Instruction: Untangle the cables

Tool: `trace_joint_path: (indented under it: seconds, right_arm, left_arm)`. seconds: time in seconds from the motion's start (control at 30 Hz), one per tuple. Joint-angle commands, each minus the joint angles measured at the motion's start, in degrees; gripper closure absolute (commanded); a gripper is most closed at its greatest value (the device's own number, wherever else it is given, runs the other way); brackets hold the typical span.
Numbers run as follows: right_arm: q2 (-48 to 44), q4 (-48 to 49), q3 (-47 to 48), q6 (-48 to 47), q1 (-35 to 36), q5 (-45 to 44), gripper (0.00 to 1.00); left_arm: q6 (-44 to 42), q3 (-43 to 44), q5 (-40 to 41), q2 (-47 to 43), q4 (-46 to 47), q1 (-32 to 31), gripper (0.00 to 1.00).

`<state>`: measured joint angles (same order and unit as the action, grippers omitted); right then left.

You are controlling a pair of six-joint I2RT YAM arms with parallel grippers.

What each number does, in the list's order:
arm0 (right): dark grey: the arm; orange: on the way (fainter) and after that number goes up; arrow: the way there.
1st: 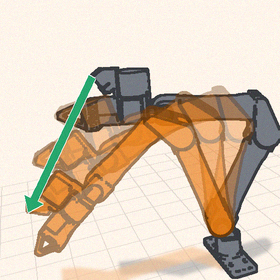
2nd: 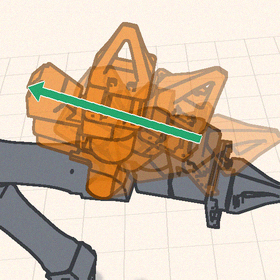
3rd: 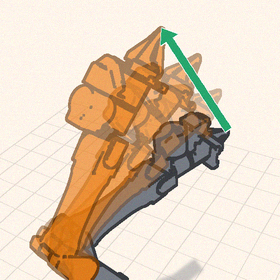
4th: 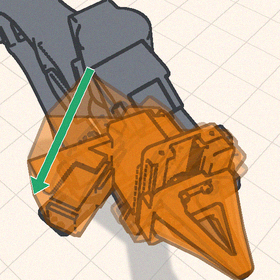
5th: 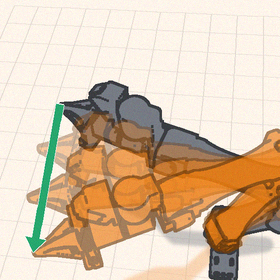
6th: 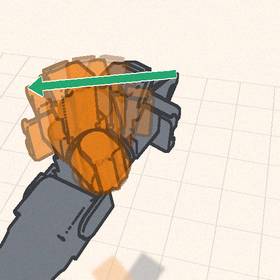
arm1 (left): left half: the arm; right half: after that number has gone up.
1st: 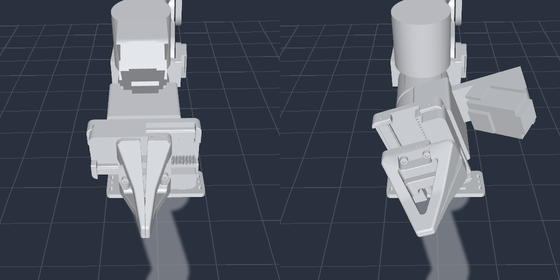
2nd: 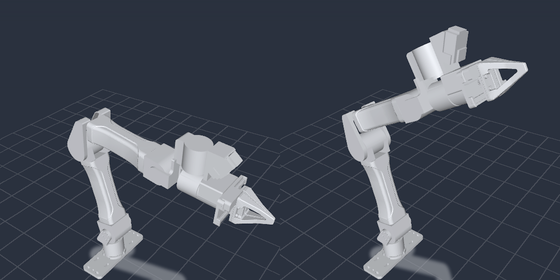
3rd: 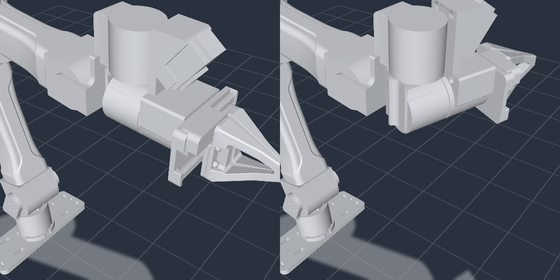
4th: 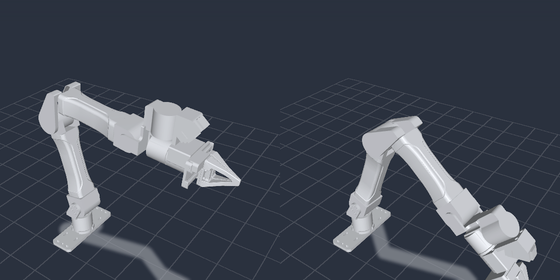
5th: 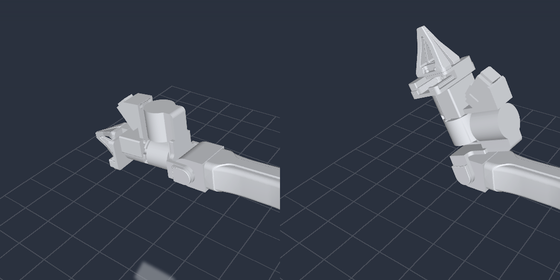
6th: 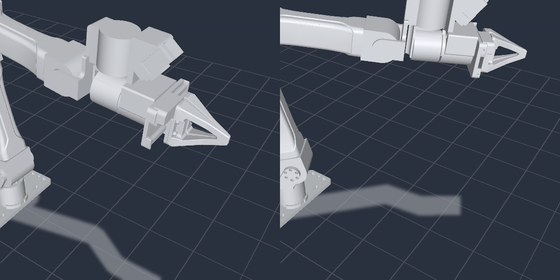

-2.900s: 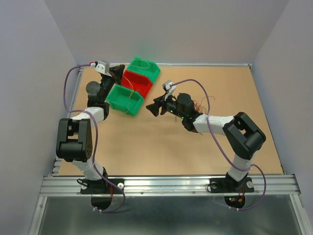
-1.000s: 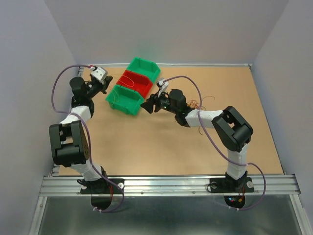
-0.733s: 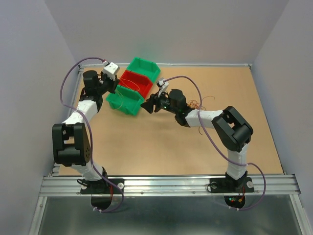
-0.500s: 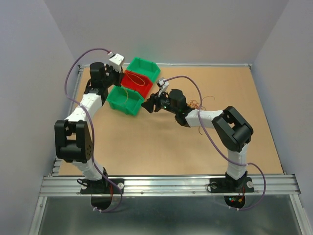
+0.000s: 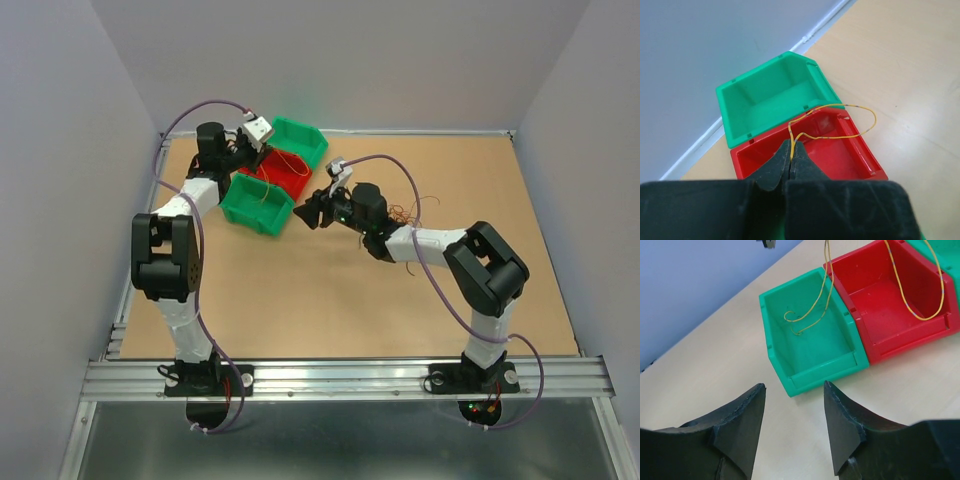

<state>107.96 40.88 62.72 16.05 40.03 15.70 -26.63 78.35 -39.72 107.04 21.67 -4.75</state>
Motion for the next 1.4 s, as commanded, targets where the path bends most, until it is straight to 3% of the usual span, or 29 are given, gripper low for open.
trace_joint_path:
  seconds: [0.0, 0.2, 0.47, 0.67, 0.7, 0.73, 0.77, 0.93, 1.17, 1.37]
  right_arm:
    - [-3.8, 2.4, -2.1, -1.2, -0.6, -3.0, 0.45]
    - [-3.5, 2.4, -2.0, -0.8, -0.7, -4.1, 0.46]
    - [0.0, 2.2, 1.5, 0.3, -1.4, -4.4, 0.45]
    - [5.7, -0.5, 8.5, 0.4, -1.9, -3.1, 0.44]
    - [6.8, -1.0, 9.7, 0.2, -2.0, -2.9, 0.44]
    - [6.8, -1.1, 9.7, 0.1, -2.0, -2.6, 0.44]
    - [7.9, -1.0, 11.3, -0.1, -2.0, -1.6, 0.44]
    - [11.6, -2.1, 17.3, -1.5, -1.9, -0.5, 0.4]
    - [17.8, -14.9, 30.8, -9.3, -2.1, -4.6, 0.33]
    - [19.6, -16.4, 31.1, -9.5, -3.1, 4.2, 0.3]
  left_arm:
    - [-10.2, -2.5, -8.9, -1.9, 5.6, 1.1, 1.0]
    - [-15.9, -8.1, -16.4, -2.1, 5.8, 4.3, 1.0]
    - [-29.3, -9.8, -36.5, 1.7, -0.8, 14.0, 1.0]
    - [-62.9, -3.0, -41.0, 4.0, -36.1, 14.8, 1.0]
    - [-84.2, 2.0, -40.6, 7.1, -56.0, 14.9, 1.0]
    - [-95.1, 4.9, -40.2, 9.3, -67.3, 14.8, 1.0]
    - [-108.1, 11.5, -39.6, 11.9, -86.1, 15.3, 1.0]
    - [-112.2, 11.2, -43.9, 14.9, -86.1, 17.2, 1.0]
    - [-115.0, 7.7, -43.1, 13.3, -86.1, 17.1, 1.0]
    - [-117.8, 5.2, -43.1, 12.2, -86.0, 17.1, 1.0]
